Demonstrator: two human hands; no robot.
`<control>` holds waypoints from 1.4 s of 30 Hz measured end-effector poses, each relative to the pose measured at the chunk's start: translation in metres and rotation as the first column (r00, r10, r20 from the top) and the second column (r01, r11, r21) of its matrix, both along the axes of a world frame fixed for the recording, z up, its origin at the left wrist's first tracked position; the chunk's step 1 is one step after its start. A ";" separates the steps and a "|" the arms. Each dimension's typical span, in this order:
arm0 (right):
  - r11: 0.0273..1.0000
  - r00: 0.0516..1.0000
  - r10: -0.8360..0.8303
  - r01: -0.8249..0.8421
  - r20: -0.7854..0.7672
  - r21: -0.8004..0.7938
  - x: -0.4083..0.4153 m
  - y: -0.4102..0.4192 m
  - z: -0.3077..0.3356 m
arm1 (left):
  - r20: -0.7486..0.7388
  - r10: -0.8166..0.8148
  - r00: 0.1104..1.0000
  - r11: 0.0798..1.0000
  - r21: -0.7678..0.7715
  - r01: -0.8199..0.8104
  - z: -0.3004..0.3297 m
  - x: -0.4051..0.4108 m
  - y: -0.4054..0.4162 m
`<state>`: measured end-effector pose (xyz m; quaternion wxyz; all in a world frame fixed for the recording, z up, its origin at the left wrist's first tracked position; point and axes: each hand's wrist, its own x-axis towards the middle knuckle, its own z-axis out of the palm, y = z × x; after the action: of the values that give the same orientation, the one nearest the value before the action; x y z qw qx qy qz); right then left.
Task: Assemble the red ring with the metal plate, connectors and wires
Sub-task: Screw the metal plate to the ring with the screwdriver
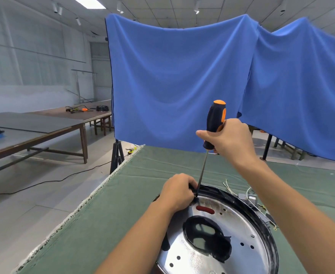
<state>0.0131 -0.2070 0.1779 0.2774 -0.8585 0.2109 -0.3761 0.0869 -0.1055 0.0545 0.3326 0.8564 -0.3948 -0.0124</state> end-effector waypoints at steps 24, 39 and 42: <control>0.994 0.987 0.105 -0.103 0.118 -0.026 -0.034 -0.006 0.018 | -0.005 -0.005 1.000 1.000 -0.015 0.005 -0.002 0.004 -0.001; 0.223 0.756 0.574 -0.514 0.314 0.828 -0.074 -0.044 -0.050 | 0.012 0.029 1.000 1.000 -0.003 -0.029 0.000 0.001 0.004; 0.452 0.848 0.490 -0.446 0.203 0.772 -0.074 -0.049 -0.071 | 0.032 0.054 0.998 0.998 -0.014 -0.053 0.000 0.001 0.007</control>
<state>-0.0614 -0.2556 0.1067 0.7169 -0.6748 0.1182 -0.1291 0.0879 -0.0989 0.0544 0.3318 0.8646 -0.3772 0.0131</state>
